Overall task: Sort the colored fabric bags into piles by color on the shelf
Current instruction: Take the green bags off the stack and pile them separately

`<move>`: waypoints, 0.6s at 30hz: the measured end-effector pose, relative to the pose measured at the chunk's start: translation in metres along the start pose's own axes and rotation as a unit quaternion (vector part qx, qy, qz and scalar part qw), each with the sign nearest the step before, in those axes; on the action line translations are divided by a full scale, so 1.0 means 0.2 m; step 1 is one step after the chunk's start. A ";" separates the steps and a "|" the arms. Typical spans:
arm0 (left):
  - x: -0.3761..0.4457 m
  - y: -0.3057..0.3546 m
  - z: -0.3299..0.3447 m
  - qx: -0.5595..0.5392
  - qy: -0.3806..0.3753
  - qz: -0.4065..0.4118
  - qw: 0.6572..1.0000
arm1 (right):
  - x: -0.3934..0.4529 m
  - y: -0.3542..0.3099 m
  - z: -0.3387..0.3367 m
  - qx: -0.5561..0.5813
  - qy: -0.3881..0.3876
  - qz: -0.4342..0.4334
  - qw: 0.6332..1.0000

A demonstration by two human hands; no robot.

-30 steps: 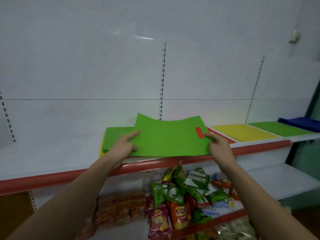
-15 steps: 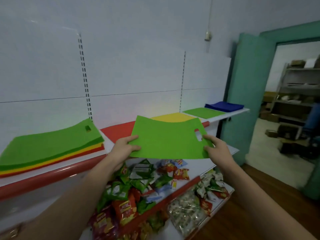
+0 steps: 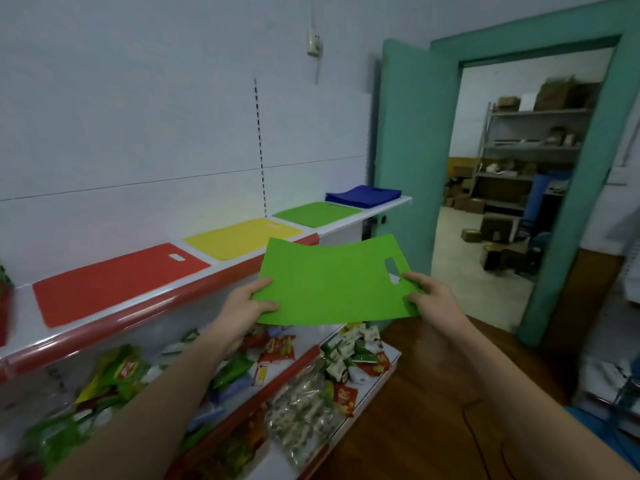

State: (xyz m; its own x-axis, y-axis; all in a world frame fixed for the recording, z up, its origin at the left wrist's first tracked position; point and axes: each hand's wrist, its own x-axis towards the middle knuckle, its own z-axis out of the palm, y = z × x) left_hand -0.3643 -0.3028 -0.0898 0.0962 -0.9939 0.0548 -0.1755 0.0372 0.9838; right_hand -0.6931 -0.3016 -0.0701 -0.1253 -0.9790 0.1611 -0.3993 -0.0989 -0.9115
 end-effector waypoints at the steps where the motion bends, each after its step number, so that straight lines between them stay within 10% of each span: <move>1: 0.03 -0.01 0.06 0.008 -0.006 0.001 1.000 | 0.04 0.03 -0.03 0.001 0.007 0.002 1.000; 18: 0.99 -0.14 0.59 -0.021 -0.053 0.000 0.998 | 0.93 0.40 -0.18 0.026 0.043 0.044 0.998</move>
State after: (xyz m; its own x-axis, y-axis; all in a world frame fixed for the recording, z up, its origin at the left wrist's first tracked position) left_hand -0.4557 -0.5124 -0.1274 -0.0087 -0.9992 0.0386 -0.1339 0.0394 0.9902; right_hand -0.7807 -0.4858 -0.0989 -0.2361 -0.9656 0.1090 -0.3361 -0.0241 -0.9415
